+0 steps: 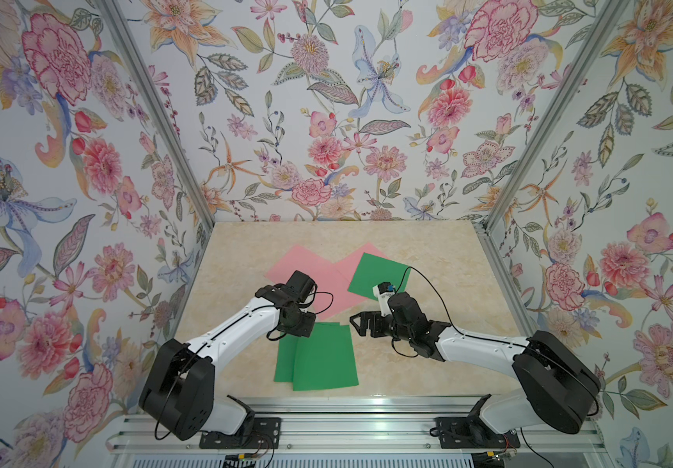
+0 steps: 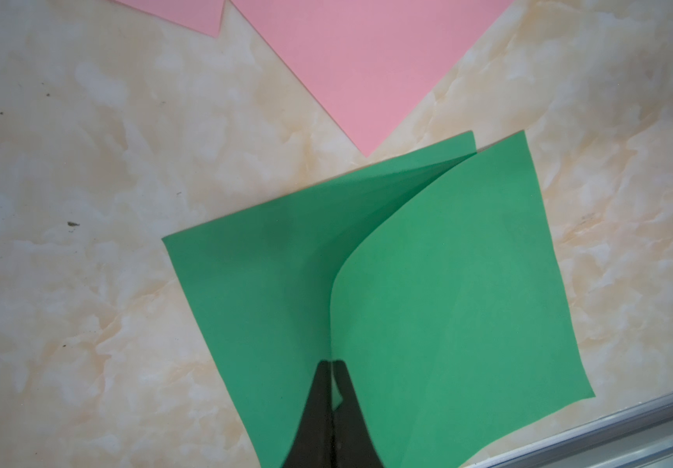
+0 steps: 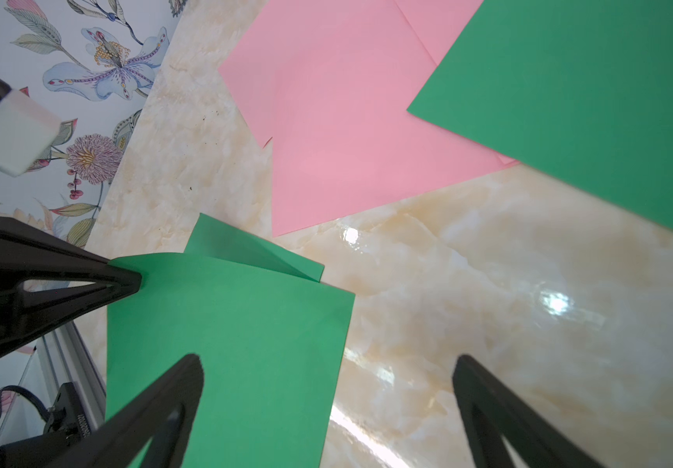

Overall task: Sort the scattered colored papers by color
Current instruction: Place the colored paper.

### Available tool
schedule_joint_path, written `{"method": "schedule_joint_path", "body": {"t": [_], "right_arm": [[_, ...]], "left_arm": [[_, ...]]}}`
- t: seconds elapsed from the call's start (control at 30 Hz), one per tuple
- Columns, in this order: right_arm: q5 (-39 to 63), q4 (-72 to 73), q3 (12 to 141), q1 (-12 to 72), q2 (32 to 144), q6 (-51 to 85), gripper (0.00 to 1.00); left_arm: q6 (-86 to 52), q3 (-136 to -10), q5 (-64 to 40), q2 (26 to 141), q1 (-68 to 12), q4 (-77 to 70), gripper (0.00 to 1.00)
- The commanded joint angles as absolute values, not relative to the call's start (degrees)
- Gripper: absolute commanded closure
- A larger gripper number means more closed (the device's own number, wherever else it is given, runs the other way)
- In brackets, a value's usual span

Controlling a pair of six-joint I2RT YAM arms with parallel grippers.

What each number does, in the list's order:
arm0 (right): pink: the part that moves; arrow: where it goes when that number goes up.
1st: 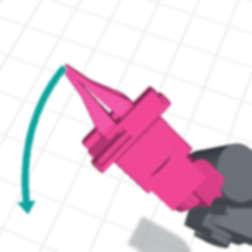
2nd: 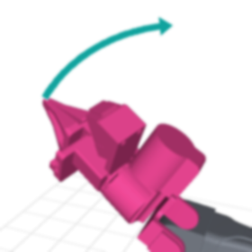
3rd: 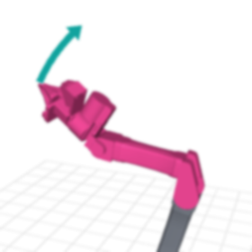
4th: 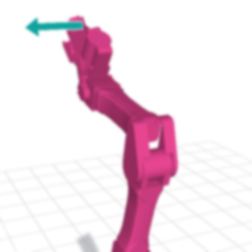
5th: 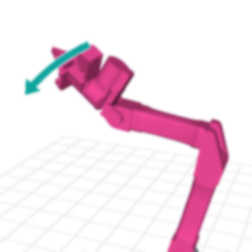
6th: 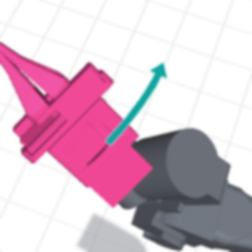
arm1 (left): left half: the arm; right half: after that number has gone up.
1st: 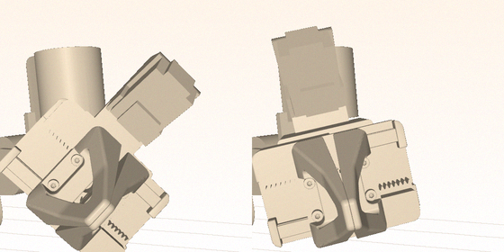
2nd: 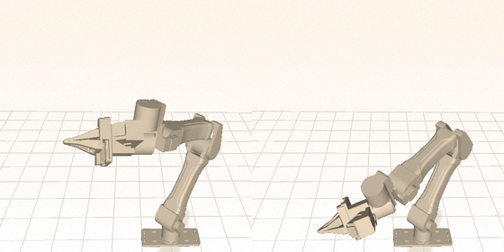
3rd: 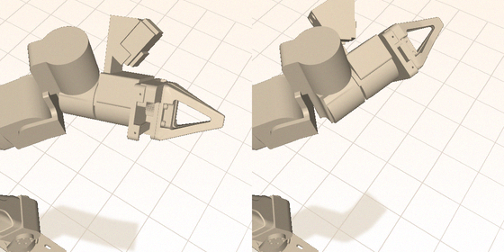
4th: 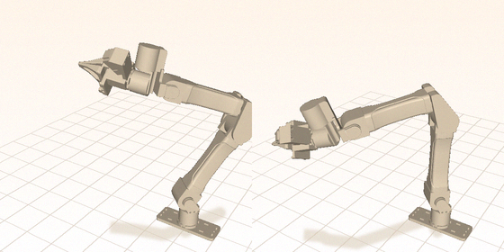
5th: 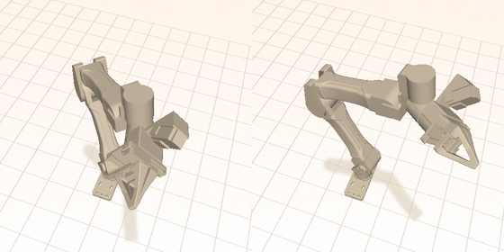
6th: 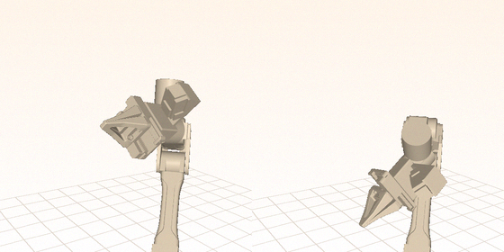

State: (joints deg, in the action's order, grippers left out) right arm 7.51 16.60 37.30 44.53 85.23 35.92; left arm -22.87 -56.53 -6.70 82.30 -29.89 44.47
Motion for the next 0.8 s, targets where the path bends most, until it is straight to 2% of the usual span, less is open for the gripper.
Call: {"method": "schedule_joint_path", "body": {"t": [0.0, 0.77], "right_arm": [[8.87, 19.4, 38.64, 45.43, 87.14, 37.07, 0.0], [13.64, 25.11, 42.69, 48.92, 95.07, 39.73, 0.0]], "left_arm": [[-20.53, -57.56, -5.03, 83.52, -28.75, 46.77, 1.0], [-14.73, -61.46, -2.46, 87.08, -25.84, 50.59, 1.0]]}}
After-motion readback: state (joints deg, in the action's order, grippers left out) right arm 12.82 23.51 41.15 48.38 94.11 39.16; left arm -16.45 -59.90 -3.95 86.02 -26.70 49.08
